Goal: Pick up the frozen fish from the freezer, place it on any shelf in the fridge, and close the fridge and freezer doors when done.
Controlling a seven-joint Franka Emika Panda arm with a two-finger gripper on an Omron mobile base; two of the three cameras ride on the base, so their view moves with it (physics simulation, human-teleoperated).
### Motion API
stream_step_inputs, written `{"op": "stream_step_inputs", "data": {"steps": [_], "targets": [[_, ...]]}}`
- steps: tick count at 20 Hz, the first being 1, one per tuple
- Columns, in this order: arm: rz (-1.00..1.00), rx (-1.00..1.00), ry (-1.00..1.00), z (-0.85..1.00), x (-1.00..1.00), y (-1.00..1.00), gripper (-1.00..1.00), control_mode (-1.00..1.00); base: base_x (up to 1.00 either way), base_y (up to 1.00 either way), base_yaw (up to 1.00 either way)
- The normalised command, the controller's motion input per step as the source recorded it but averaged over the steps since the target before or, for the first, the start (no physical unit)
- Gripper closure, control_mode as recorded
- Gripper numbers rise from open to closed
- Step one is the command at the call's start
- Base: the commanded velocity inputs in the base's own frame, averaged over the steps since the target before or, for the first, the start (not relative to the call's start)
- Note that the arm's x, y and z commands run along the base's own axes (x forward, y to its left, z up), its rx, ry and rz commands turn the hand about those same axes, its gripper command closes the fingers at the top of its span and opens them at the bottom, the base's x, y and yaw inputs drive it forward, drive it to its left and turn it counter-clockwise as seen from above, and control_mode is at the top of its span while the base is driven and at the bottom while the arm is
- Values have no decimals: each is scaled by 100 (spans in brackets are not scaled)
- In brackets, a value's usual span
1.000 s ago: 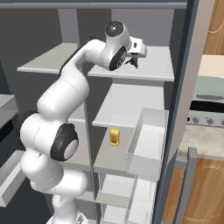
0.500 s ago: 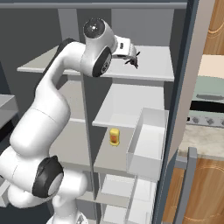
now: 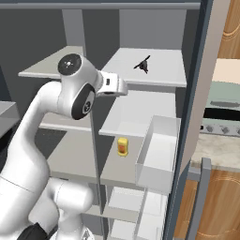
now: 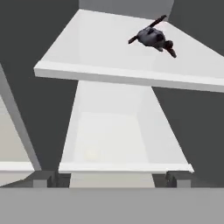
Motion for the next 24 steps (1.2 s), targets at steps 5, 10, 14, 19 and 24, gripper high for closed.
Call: {"op": "stream_step_inputs", "data": {"steps": [5,10,14,19,24], "targets": [[0,1,22,-23,-98,94,-100,-100,0,0,0],[0,14,8,-1,-46,93,-100,-100,0,0,0],[2,6,12,8,-4,13,-100,-100,0,0,0],[0,1,7,1,0,-1,-100,-100,0,0,0],[0,0,11,0,-5,-1,-100,-100,0,0,0]]}}
